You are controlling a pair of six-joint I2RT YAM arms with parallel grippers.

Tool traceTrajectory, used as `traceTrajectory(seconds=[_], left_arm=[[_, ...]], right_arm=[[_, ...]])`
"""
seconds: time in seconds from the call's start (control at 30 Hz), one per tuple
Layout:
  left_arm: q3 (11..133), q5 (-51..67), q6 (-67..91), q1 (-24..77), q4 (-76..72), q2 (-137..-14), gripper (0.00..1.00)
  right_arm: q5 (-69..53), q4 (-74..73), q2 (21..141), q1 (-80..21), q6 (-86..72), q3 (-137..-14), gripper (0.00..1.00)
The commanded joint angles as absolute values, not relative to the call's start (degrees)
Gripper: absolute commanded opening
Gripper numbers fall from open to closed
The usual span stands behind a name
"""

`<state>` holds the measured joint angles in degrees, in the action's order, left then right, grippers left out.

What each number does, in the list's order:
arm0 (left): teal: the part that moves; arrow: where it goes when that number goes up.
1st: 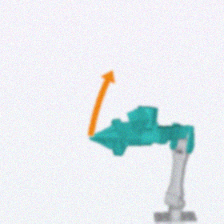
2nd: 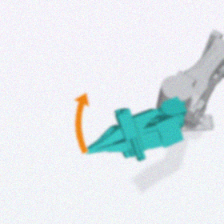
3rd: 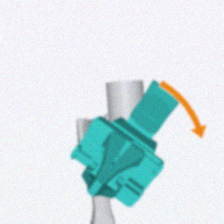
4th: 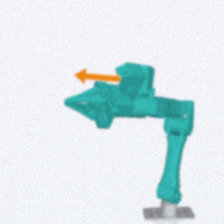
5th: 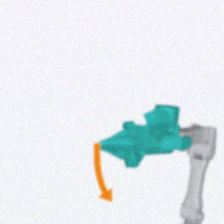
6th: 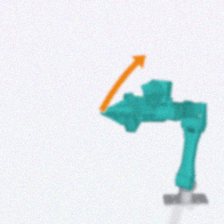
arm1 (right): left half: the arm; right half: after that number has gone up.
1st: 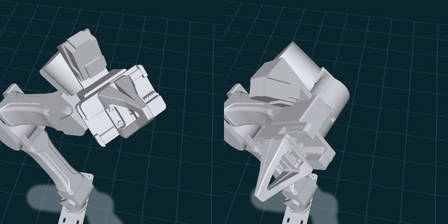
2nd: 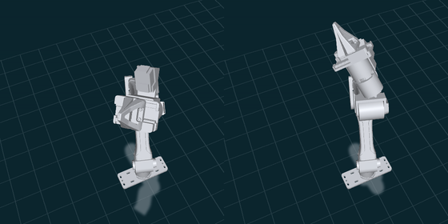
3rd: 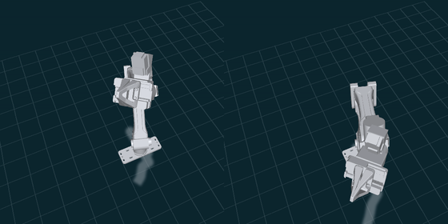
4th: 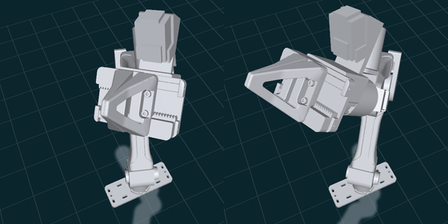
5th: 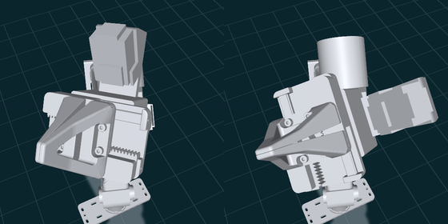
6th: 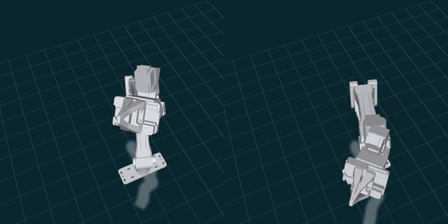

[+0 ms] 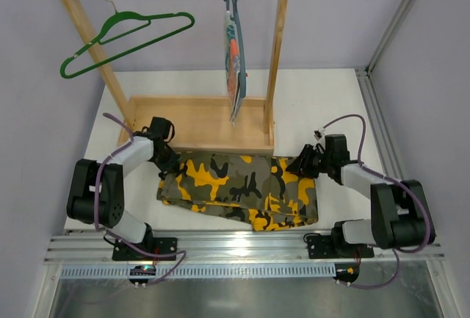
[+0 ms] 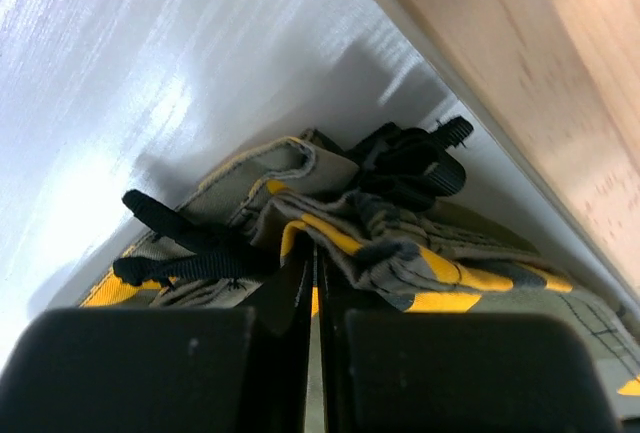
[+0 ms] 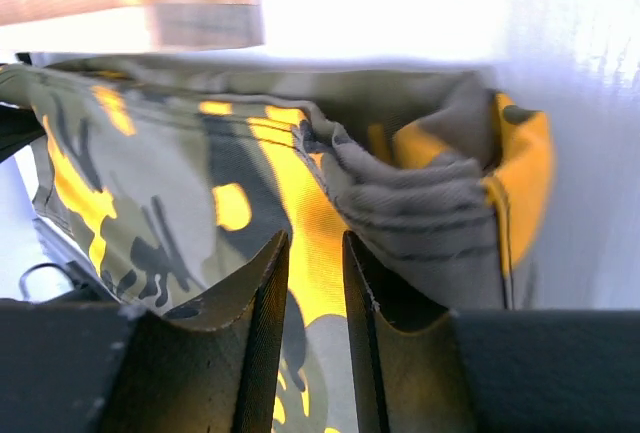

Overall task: Place the trousers on the hanger
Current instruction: Fold the trousers

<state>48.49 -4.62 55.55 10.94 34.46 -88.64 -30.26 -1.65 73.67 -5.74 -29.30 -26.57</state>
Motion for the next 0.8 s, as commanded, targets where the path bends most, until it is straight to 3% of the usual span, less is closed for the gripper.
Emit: traceTrajectory(seconds=[0.0, 0.2, 0.53, 0.77], left_arm=[[45.18, -10.38, 53.88, 5.72, 39.99, -94.04, 0.0], [42.72, -7.29, 50.89, -2.8, 40.51, -92.64, 0.0], [41.13, -7.73, 51.5, -3.16, 42.27, -91.14, 0.0], [40.25, -11.86, 52.82, -3.25, 44.29, -89.03, 0.0]], right_arm=[[-34.97, 6.93, 81.98, -3.87, -30.4, -26.45, 0.32], [-32.34, 3.09, 84.99, -3.69, -31.12, -30.58, 0.33], [-34.98, -13.45, 70.32, -3.6, -26.89, -33.76, 0.34], [-33.75, -3.79, 81.46, 2.98, -27.51, -27.16, 0.32]])
